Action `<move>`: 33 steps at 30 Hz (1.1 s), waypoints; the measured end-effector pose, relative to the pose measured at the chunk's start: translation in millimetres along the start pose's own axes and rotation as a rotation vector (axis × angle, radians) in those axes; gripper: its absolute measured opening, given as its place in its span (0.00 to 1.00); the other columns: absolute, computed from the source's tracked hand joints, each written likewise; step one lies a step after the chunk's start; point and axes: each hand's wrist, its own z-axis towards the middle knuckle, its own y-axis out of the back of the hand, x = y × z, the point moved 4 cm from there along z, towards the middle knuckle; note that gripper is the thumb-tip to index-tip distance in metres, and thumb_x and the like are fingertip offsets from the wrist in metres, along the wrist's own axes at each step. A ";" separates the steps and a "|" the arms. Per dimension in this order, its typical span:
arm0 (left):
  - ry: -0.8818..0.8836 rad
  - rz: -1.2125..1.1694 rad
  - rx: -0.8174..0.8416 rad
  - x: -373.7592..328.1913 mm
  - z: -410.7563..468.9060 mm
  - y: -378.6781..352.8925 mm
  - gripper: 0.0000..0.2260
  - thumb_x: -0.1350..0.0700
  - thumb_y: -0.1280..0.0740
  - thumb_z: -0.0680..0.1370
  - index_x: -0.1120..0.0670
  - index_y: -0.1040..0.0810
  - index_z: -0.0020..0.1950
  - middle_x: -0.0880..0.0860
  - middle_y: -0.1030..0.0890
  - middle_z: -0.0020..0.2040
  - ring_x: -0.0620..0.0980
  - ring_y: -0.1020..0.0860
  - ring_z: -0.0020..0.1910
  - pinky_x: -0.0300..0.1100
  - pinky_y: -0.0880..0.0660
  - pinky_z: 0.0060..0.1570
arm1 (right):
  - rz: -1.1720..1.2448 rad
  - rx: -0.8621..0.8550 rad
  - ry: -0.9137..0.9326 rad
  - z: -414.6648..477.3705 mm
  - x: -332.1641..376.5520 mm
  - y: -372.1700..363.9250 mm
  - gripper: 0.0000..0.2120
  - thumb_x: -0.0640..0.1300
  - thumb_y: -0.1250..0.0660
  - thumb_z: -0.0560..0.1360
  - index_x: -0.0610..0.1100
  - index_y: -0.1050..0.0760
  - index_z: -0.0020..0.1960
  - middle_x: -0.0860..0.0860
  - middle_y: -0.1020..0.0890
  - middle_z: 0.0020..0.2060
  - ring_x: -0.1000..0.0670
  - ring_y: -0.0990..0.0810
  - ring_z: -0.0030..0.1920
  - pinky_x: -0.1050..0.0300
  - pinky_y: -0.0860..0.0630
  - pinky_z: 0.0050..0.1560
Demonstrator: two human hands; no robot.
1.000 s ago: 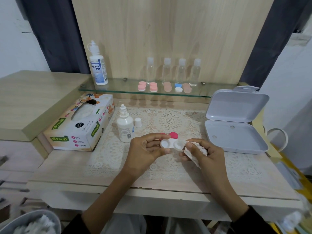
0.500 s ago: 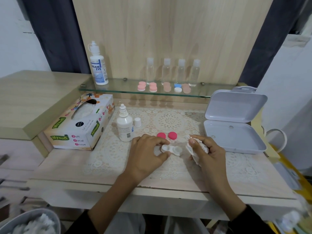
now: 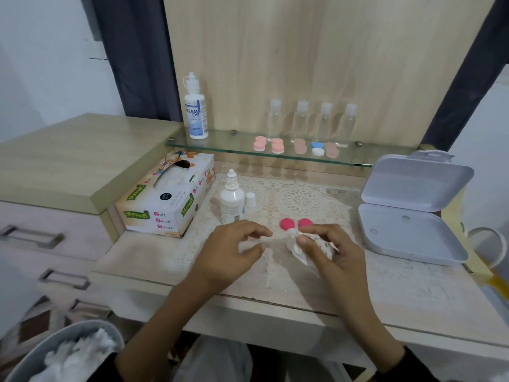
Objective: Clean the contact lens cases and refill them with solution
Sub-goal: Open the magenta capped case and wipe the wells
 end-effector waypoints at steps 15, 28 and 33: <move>0.083 0.076 -0.263 51.8 -88.0 116.0 0.12 0.48 0.36 0.73 0.50 0.16 0.49 0.41 0.17 0.47 0.39 0.20 0.49 0.33 0.25 0.52 | 0.279 0.341 -0.065 -30.2 36.9 -126.5 0.06 0.37 0.26 0.71 0.46 0.18 0.45 0.55 0.16 0.42 0.56 0.19 0.46 0.69 0.27 0.46; 0.229 0.119 -0.421 105.3 -169.9 176.4 0.08 0.56 0.35 0.75 0.47 0.18 0.50 0.39 0.17 0.47 0.42 0.19 0.48 0.41 0.23 0.51 | 0.328 0.683 -0.148 -101.8 57.0 -241.6 0.02 0.44 0.27 0.74 0.50 0.19 0.44 0.57 0.17 0.40 0.59 0.20 0.41 0.65 0.25 0.41; 0.284 0.133 -0.443 126.3 -196.6 192.1 0.12 0.57 0.36 0.75 0.41 0.19 0.50 0.38 0.17 0.47 0.39 0.19 0.46 0.39 0.23 0.47 | 0.223 0.781 -0.228 -134.3 35.4 -295.1 0.01 0.44 0.28 0.72 0.48 0.18 0.43 0.56 0.17 0.39 0.56 0.19 0.42 0.63 0.25 0.45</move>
